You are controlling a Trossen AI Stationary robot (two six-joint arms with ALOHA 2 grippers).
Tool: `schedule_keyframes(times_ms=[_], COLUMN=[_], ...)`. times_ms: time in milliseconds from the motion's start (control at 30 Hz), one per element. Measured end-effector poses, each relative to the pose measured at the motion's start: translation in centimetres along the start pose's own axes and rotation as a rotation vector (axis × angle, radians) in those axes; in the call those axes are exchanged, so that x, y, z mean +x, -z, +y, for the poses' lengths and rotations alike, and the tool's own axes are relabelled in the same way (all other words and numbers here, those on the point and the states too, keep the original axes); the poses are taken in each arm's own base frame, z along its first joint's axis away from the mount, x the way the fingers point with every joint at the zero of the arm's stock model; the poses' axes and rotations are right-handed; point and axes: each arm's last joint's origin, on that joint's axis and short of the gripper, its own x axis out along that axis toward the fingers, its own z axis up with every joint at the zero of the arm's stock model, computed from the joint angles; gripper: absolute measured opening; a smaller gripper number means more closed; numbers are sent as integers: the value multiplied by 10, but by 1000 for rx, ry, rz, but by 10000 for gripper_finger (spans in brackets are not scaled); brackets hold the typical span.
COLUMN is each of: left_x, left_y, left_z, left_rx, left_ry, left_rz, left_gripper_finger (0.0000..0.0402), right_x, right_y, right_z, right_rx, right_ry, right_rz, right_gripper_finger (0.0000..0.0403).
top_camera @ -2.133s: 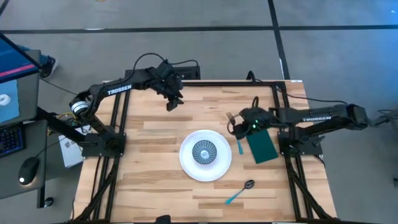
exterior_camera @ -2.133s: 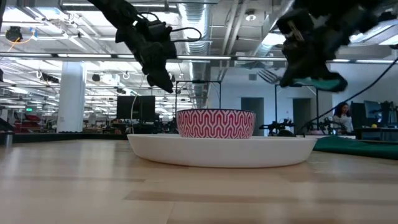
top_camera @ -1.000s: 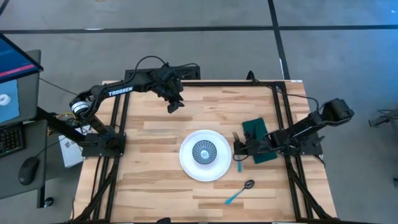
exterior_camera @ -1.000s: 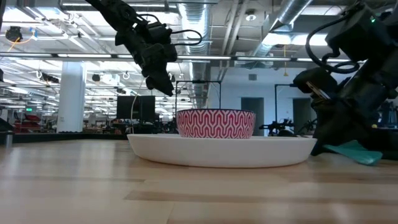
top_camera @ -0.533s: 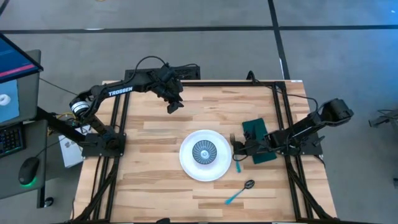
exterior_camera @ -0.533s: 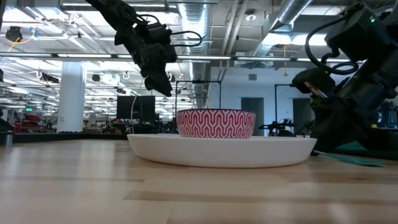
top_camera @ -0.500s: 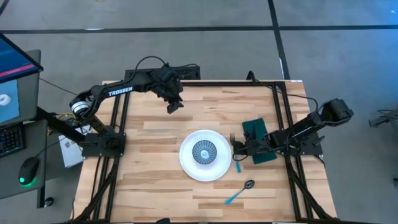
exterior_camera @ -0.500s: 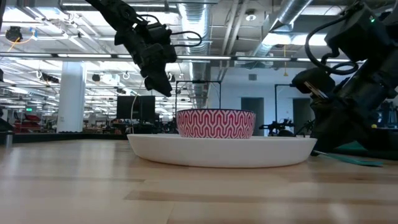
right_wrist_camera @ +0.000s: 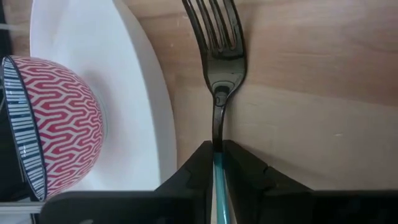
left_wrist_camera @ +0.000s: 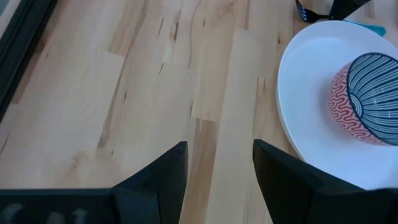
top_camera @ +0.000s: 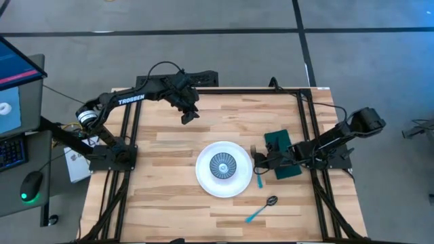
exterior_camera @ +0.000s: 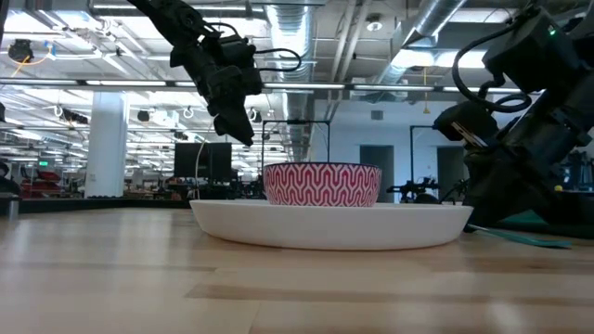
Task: Set table place
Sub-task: Put the blue fork on the right side of the white plate
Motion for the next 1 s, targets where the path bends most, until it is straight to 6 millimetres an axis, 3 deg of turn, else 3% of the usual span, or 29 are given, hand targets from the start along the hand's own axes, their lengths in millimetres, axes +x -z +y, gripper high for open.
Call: schedule_keyframes(times_ms=[300, 700, 1000], left_x=[0, 0, 0], left_y=[2, 2, 2], left_z=[-1, -1, -1], left_rx=[-8, -8, -9], left_ry=[5, 6, 7], left_rz=[16, 18, 21], left_gripper_finger=[171, 171, 171], right_x=[-5, -6, -6], right_y=[0, 2, 2], right_z=[2, 6, 6], right_rx=[-31, -70, -72], right_ry=[-17, -62, -50], right_rz=[36, 81, 104], right_gripper_finger=[74, 161, 177])
